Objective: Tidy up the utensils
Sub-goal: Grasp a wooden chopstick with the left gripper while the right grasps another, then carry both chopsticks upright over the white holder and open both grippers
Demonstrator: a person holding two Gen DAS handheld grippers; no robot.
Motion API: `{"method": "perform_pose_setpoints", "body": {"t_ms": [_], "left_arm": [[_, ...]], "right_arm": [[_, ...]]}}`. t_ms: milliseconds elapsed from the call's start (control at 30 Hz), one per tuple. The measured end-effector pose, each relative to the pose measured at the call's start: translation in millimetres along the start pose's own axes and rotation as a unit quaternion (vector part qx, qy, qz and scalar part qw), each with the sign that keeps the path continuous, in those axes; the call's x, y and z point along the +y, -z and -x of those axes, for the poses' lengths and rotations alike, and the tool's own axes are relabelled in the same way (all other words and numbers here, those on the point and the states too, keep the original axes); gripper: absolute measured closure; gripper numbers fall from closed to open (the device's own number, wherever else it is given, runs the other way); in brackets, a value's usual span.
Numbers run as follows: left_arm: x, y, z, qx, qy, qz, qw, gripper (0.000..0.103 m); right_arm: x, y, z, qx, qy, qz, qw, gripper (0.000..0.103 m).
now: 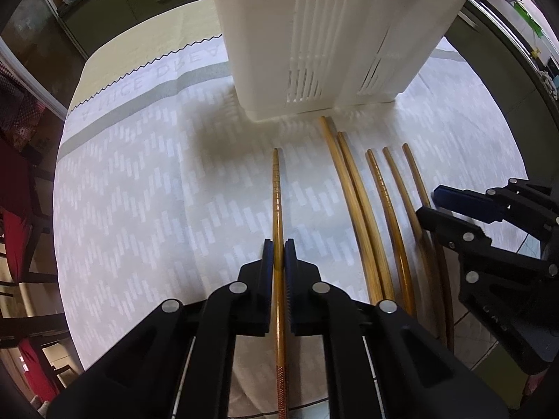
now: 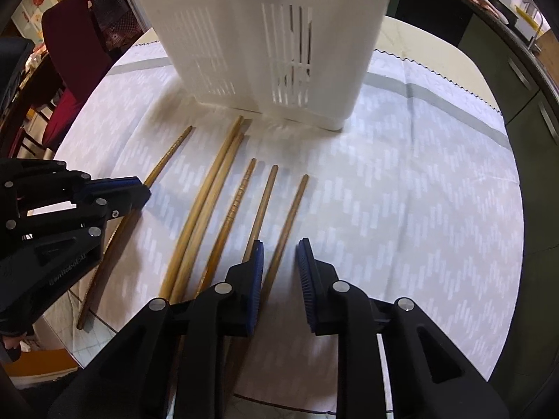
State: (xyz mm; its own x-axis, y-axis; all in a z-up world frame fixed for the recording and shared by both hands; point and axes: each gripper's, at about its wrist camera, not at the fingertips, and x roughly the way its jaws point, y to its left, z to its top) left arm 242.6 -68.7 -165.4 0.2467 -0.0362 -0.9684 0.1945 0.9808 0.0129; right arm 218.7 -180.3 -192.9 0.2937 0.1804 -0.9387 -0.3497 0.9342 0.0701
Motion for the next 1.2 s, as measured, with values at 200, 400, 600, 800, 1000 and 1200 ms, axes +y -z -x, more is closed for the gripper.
{"method": "perform_pose_setpoints", "body": {"t_ms": [200,400,600,800,1000,1200], "left_arm": [[7,-2,-1,0.001,0.01,0.011,0.9999,0.096],[18,1,1,-0.001,0.021,0.02,0.9996,0.097],[38,6,25,-0.031,0.036,0.036,0.9982,0.097],[46,17,59,-0.07,0.047,0.039,0.9957,0.097],[42,34,100,-0.113,0.051,0.03,0.9918,0.097],[36,48,136,-0.154,0.046,0.021,0.9867,0.097]], "right_arm": [[2,-3,-1,-0.007,0.011,0.003,1.0,0.095],[-6,-2,11,-0.029,-0.019,-0.016,0.999,0.097],[-21,8,59,-0.091,-0.045,-0.027,0.994,0.097],[-30,27,103,-0.151,-0.061,-0.035,0.986,0.097],[-40,43,132,-0.184,-0.071,-0.047,0.979,0.097],[-45,62,157,-0.213,-0.077,-0.052,0.973,0.097]]}}
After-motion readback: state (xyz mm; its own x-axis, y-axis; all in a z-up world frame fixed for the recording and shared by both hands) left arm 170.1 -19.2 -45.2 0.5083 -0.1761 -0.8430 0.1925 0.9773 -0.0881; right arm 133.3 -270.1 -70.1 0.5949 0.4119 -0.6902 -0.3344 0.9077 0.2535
